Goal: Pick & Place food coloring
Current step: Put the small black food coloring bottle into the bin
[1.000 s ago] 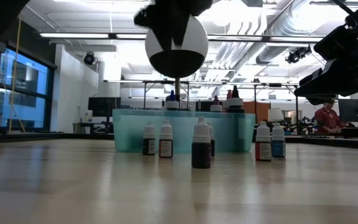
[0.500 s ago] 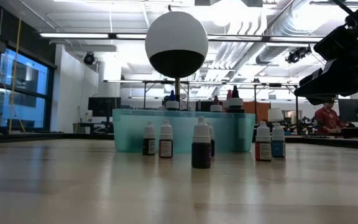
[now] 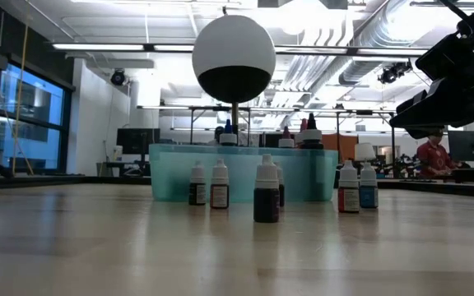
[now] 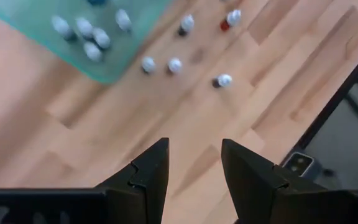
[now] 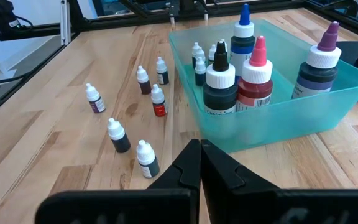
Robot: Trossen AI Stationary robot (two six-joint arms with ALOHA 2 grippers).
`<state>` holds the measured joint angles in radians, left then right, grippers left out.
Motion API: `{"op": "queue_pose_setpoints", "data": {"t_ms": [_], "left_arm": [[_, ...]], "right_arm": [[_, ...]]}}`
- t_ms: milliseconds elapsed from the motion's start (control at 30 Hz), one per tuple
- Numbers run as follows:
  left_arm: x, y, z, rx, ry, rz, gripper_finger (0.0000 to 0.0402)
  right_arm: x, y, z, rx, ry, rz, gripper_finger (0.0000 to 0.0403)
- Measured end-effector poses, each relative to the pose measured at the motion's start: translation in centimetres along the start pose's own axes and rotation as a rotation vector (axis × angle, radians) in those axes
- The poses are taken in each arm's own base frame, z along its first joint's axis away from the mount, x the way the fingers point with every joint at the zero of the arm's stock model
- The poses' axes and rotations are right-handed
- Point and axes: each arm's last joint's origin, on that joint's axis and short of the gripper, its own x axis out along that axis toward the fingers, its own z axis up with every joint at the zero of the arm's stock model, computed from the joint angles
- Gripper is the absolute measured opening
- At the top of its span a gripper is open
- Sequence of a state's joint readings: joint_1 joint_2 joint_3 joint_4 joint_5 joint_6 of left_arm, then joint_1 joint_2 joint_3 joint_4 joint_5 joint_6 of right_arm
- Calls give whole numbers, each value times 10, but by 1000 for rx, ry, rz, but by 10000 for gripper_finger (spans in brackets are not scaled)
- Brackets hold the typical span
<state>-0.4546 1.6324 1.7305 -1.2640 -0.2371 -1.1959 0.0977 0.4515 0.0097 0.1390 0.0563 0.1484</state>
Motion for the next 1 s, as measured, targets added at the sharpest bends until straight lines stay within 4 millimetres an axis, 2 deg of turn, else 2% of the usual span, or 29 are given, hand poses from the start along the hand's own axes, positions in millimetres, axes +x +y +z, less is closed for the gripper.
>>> {"op": "queue_pose_setpoints", "data": {"t_ms": [200, 333, 533, 667, 833, 1000], "left_arm": [[54, 15, -33, -114, -47, -153, 145], [90, 22, -44, -1, -124, -292, 145], [132, 50, -65, 103, -150, -251, 145], [140, 59, -69, 293, -236, -168, 145], [139, 54, -67, 568, -302, -184, 145], [145, 53, -69, 653, -294, -183, 145]], "right_arm": [[0, 0, 0, 0, 0, 0, 2], [0, 0, 0, 0, 0, 0, 3], [0, 0, 0, 0, 0, 0, 3], [0, 0, 0, 0, 0, 0, 2], [0, 0, 0, 0, 0, 0, 2], [0, 0, 0, 0, 0, 0, 2]]}}
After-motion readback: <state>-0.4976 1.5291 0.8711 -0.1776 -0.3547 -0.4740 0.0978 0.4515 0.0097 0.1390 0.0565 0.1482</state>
